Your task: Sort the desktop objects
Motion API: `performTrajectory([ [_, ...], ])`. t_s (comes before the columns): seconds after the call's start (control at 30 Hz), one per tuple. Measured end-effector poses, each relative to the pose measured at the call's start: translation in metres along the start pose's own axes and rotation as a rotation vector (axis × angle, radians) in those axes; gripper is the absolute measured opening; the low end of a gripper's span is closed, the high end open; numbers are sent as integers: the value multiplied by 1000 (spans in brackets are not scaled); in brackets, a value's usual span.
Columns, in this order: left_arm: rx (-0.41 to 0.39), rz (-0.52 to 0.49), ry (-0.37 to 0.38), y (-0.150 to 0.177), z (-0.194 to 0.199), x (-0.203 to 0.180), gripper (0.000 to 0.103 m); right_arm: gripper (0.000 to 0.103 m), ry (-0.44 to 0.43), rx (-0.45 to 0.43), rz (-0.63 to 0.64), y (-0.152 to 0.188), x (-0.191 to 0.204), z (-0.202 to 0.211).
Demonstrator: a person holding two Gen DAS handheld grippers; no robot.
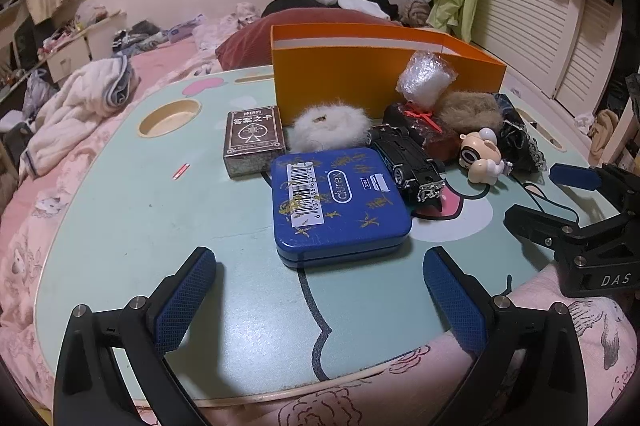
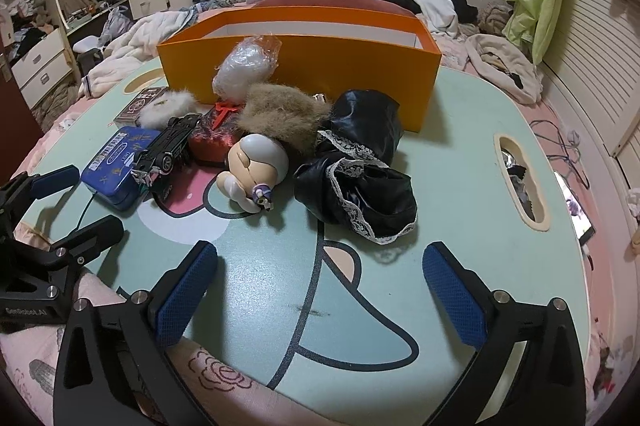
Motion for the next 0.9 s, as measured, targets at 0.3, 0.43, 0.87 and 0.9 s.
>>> performTrajectory([
  [0.3, -26, 44, 65, -25, -6, 0, 92, 102, -2, -1, 0, -1, -1, 1],
  [0.43, 44, 66, 58, -28, -24, -3, 77, 102, -2, -1, -1, -1, 1, 2],
  [0.87, -21, 73, 65, -20, -9, -4, 69, 102, -6, -6, -22, -3, -3, 5],
  [0.9, -20, 75, 55, -20, -9, -4, 72, 102, -17, -10, -35, -3, -4, 6],
])
Point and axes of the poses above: each gripper's, at about its wrist camera, not at the fingertips, and z roughly against the way its jaws point, x to its left, y to its underside, the point moved 5 cm from there along -z, roughly the way its jaws point, and after that the axes turned 11 degrees about y, right-handed, at the moved point
